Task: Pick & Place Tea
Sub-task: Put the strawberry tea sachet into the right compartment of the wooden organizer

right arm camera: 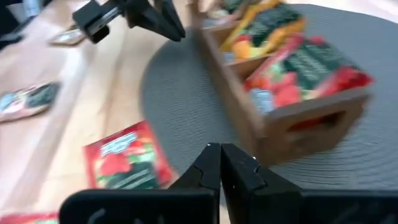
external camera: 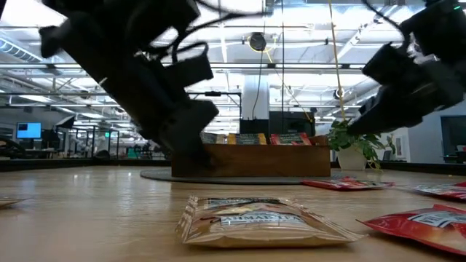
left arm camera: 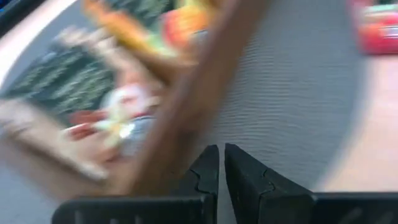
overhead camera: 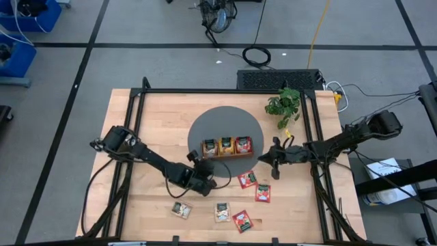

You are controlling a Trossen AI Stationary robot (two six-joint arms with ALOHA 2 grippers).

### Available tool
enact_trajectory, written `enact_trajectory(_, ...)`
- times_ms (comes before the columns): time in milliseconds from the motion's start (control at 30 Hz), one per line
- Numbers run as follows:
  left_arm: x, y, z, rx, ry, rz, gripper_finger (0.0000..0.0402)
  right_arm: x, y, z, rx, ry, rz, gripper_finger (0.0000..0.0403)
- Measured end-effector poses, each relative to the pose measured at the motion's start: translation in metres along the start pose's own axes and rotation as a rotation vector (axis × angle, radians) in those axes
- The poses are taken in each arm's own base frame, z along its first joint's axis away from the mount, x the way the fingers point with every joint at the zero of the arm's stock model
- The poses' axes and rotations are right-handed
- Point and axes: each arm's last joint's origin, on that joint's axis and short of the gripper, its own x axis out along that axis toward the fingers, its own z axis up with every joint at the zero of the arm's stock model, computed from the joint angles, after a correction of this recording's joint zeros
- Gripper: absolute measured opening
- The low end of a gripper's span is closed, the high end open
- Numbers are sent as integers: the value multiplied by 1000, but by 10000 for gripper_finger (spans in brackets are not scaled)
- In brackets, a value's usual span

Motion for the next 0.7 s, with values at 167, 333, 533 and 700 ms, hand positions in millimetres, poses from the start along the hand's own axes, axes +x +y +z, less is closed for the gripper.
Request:
enact_trajectory(167, -18, -27, 5, 166, -113, -208, 35, -5, 20, -1, -111, -34, 113, 0)
enact_trajectory(333, -33, -45, 27, 288, -352, -401, 35, -12, 36, 2, -137, -104, 217, 0)
enact_trajectory(533, -24, -49, 31, 155, -285, -599, 35, -17, 55, -5, 6, -35, 435, 1)
enact_trajectory(700, -24, -67, 12, 166, -236, -822, 35, -17, 76, -15, -3, -54, 499, 6)
